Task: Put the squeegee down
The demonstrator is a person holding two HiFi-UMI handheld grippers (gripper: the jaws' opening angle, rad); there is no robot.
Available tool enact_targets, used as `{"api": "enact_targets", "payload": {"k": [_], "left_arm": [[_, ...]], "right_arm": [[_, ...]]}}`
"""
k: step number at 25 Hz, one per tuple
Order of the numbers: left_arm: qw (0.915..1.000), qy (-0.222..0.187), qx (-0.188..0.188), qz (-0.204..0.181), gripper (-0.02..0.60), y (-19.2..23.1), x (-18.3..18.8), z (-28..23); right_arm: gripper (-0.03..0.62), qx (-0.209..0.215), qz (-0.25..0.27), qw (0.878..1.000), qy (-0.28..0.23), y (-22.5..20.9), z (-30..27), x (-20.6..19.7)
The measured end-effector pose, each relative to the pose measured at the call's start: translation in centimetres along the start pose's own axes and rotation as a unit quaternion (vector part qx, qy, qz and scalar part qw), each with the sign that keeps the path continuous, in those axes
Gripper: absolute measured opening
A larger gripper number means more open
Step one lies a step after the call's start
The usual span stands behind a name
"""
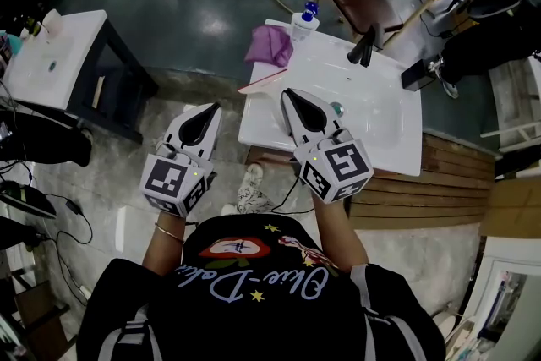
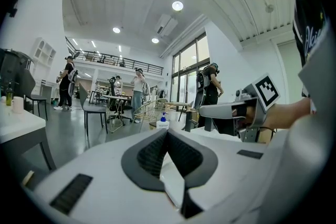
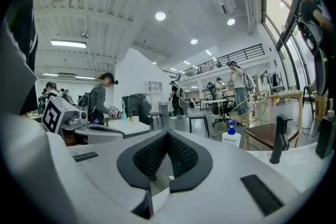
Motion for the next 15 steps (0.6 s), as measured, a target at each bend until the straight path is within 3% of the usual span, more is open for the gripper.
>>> {"api": "enact_targets", "payload": {"k": [15], "left_arm": [[1.0000,0.005,0.000,0.003,-0.003,0.24,-0.38,-0.12]], "right_arm": [[0.012,-0.005,-0.007,1.000,0.005,-0.38,-0.25,-0.52]]}}
Point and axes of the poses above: the fingertips, and each gripper's own axes: z backward along the fingers, y to its left, x out of its top, the point moved 1 cm from there along z, backward along the fingers, and after that the axes turned 10 degrees about -x, right-handed, at the moved point
